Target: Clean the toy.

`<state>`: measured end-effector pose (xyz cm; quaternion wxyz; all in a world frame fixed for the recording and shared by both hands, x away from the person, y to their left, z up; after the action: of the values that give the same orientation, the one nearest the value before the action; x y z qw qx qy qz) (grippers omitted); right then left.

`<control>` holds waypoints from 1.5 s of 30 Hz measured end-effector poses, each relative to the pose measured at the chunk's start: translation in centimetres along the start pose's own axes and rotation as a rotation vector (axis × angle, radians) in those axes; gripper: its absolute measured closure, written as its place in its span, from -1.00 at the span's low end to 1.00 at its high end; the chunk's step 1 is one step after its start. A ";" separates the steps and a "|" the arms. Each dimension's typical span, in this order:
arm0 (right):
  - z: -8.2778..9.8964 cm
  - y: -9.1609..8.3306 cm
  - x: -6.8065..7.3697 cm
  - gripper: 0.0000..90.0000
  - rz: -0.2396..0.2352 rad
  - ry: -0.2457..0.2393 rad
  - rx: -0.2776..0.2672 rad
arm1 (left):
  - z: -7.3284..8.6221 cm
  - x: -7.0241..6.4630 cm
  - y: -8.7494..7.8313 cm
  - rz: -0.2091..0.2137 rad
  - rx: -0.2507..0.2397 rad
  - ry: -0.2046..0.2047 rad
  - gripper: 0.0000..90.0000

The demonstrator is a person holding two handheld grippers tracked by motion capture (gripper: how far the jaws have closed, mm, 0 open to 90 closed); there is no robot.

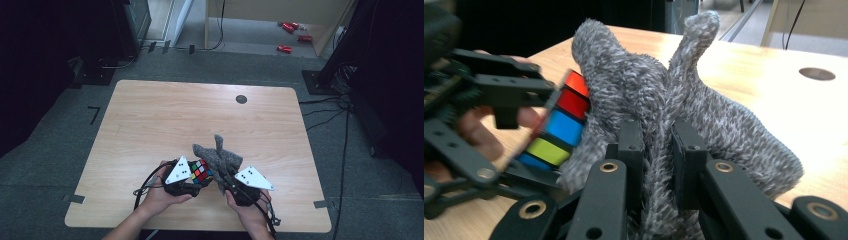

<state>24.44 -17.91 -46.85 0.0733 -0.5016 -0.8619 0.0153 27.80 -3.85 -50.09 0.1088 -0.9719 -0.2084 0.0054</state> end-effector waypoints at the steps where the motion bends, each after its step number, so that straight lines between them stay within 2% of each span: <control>1: -0.4 -0.1 0.3 0.76 -0.015 0.008 -0.013 | 0.1 -0.2 0.1 0.006 0.004 0.003 -0.23; 3: -1.0 -0.3 0.9 0.76 -0.033 0.006 -0.032 | 0.2 -0.7 0.4 0.016 0.018 0.021 -0.23; 5: -1.1 -0.3 1.1 0.76 -0.026 -0.006 -0.030 | 0.2 -1.0 0.5 0.016 0.018 0.031 -0.23; 9: -0.3 0.2 -0.4 0.76 0.014 0.015 -0.009 | -0.4 -0.6 -0.1 0.019 -0.017 0.021 -0.23; 12: 0.0 0.1 -0.9 0.76 0.014 0.030 -0.001 | -0.5 0.0 -0.3 0.010 -0.026 -0.001 -0.23; 14: -0.2 -0.1 -0.3 0.76 0.009 0.020 -0.002 | -0.2 0.0 -0.1 0.008 -0.016 -0.005 -0.23; 17: -0.9 -0.3 0.9 0.76 -0.024 0.008 -0.025 | 0.2 -0.5 0.3 0.016 0.013 0.013 -0.23; 20: -1.6 -0.5 1.7 0.76 -0.047 -0.005 -0.047 | 0.0 -1.0 0.4 0.025 0.009 0.019 -0.23; 21: -1.6 -0.5 1.6 0.76 -0.046 -0.006 -0.049 | -0.1 -1.0 0.3 0.024 0.006 0.021 -0.23; 24: -1.2 -0.3 0.6 0.76 -0.030 0.037 -0.036 | -0.5 -0.6 0.0 0.018 -0.018 0.012 -0.23; 28: -0.5 -0.2 -0.2 0.76 -0.010 0.045 -0.013 | -0.6 0.1 -0.4 0.008 -0.030 -0.010 -0.23; 31: -0.9 -0.4 0.4 0.76 -0.009 0.011 -0.013 | -0.3 0.0 -0.1 0.020 -0.015 -0.020 -0.23; 34: -1.4 -0.6 1.5 0.76 -0.032 -0.005 -0.027 | 0.1 -0.6 0.3 0.032 0.006 -0.004 -0.23; 36: -1.5 -0.5 1.6 0.76 -0.035 -0.008 -0.031 | 0.0 -0.8 0.4 0.031 0.007 0.006 -0.23; 38: -1.4 -0.4 1.2 0.75 -0.031 0.013 -0.030 | -0.2 -0.7 0.2 0.033 -0.002 0.006 -0.23; 41: -0.8 -0.2 -0.1 0.75 0.006 0.042 -0.007 | -0.6 -0.2 -0.2 0.025 -0.031 -0.022 -0.22; 43: -0.4 -0.2 -0.6 0.75 0.013 0.075 0.007 | -0.7 0.1 -0.3 0.021 -0.036 -0.031 -0.22; 45: -0.5 -0.3 -0.4 0.75 0.011 0.066 0.004 | -0.5 0.1 -0.2 0.025 -0.033 -0.035 -0.23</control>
<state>24.44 -18.42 -46.33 0.1026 -0.5063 -0.8562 0.0009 27.88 -3.74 -49.54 0.0888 -0.9759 -0.1982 0.0204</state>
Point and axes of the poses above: each handheld gripper's, and its own axes: y roughly forward along the jaws, z roughly out of its underside, x roughly to its left, the point moved 6 cm from there along y, roughly forward along the jaws, and after that the axes turned 15 degrees about -x, right-handed, at the moved point
